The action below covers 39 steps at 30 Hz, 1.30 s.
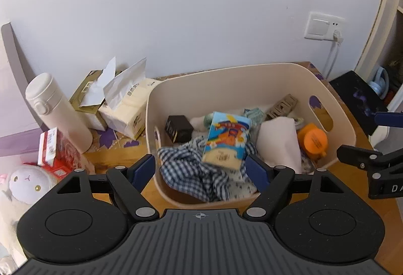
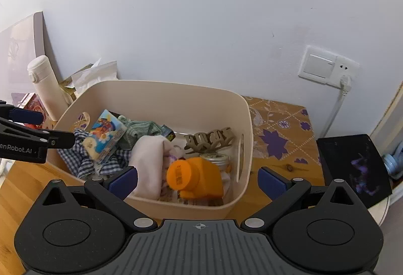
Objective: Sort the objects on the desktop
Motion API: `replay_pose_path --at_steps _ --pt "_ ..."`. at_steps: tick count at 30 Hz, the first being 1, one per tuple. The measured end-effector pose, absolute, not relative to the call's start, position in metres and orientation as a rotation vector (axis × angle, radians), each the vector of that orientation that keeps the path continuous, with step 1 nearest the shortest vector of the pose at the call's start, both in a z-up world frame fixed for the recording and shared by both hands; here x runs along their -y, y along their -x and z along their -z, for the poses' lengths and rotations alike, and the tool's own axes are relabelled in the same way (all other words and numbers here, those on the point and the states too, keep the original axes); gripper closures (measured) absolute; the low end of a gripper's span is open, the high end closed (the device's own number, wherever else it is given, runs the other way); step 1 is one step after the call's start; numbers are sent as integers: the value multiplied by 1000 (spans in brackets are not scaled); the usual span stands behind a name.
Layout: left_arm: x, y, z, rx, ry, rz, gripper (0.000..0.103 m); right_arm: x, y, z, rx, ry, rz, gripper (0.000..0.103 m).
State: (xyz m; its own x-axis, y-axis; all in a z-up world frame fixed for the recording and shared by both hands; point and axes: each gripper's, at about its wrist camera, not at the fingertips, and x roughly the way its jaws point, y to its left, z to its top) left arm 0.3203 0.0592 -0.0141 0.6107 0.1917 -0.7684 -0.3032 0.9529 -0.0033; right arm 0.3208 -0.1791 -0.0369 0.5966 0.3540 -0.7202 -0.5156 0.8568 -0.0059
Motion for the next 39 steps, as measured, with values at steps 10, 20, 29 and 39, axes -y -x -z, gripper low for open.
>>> replay_pose_path --at_steps 10,20,29,39 --pt "-44 -268 -4 -854 135 -332 23 195 -270 15 -744 220 -467 0" --pt "-30 -209 -21 -830 152 -326 23 224 -209 -3 -738 197 -447 0" --pt "-13 -153 -40 -818 151 -297 23 249 -155 -18 -760 139 -398 0" --pt "-1 -111 -59 -831 179 -291 23 270 -106 -44 -764 162 -378 0"
